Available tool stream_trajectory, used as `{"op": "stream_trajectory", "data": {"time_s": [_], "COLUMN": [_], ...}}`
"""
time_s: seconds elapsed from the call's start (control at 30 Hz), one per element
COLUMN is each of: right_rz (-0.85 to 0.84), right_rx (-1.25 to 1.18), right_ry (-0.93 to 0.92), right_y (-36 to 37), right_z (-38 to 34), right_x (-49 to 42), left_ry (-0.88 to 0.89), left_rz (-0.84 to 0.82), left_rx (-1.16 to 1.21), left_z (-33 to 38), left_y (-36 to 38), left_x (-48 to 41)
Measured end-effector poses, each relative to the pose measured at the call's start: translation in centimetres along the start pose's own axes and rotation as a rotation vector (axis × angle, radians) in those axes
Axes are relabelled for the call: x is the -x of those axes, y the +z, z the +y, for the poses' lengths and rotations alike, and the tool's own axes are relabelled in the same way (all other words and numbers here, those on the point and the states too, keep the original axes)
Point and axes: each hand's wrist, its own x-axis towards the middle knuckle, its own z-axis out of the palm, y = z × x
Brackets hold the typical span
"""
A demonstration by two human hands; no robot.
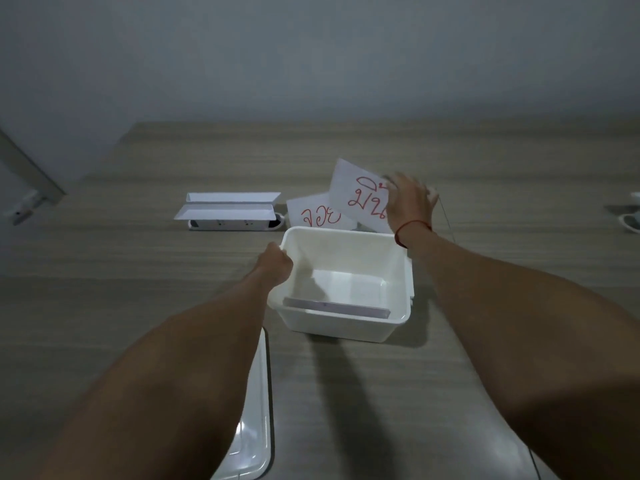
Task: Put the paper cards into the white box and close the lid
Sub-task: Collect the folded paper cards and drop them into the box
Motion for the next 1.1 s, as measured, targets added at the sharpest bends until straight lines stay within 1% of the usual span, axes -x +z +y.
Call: {"op": "stream_trajectory", "data": {"time_s": [0.13,0.2,0.23,0.33,0.43,0.53,0.6,0.67,0.7,0.77,0.83,0.9,0.93,1.0,1.1], "right_rz": [0.118,0.113,0.080,-0.108,-0.316,-0.595,-0.770,-0.880,-0.894,-0.831,-0.624,-0.404,-0.355,-0.390,-0.446], "right_rx": [-0.057,-0.086,-0.089,-0.053,-0.110,-0.172,-0.114,-0.081,-0.095,-0.107,-0.079,0.001,0.050,0.079,-0.023], "right_ry": [-0.038,-0.035,-0.032,-0.010,0.057,0.098,0.063,0.055,0.075,0.115,0.150,0.176,0.195,0.281,0.442], "right_y": [-2.0,-2.8,-3.0,-3.1,-2.0,-0.8,-0.4,-0.5,-0.6,-1.1,-1.4,-1.8,-1.9,-1.7,-0.5], "right_z": [-1.5,-2.0,-2.2,-2.0,-1.2,-0.4,0.1,0.6,0.7,0.9,1.2,1.6,1.9,2.4,2.7], "right_x": [1.0,1.7,2.1,4.1,6.7,9.5,11.3,12.6,12.9,13.1,12.7,12.3,12.0,11.5,10.7], "left_ry": [-0.012,-0.017,-0.022,-0.028,-0.039,-0.046,-0.045,-0.044,-0.047,-0.059,-0.063,-0.066,-0.065,-0.067,-0.075], "left_rz": [-0.044,-0.052,-0.050,-0.061,-0.029,-0.015,-0.006,0.018,0.028,0.042,0.048,0.049,0.048,0.037,0.005], "left_rx": [0.025,0.042,0.048,0.074,0.094,0.127,0.149,0.189,0.197,0.211,0.211,0.202,0.193,0.183,0.193], "left_z": [-0.4,-0.8,-0.9,-1.0,-1.1,-1.4,-1.6,-1.7,-1.8,-1.8,-1.7,-1.6,-1.5,-1.0,-0.2], "left_y": [-0.5,-0.6,-0.6,-0.4,-0.1,0.2,0.4,0.6,0.7,0.9,1.1,1.2,1.2,1.3,1.5], "left_x": [1.1,1.7,1.9,2.7,3.3,3.8,4.1,4.4,4.5,4.6,4.6,4.5,4.3,3.9,3.2]}}
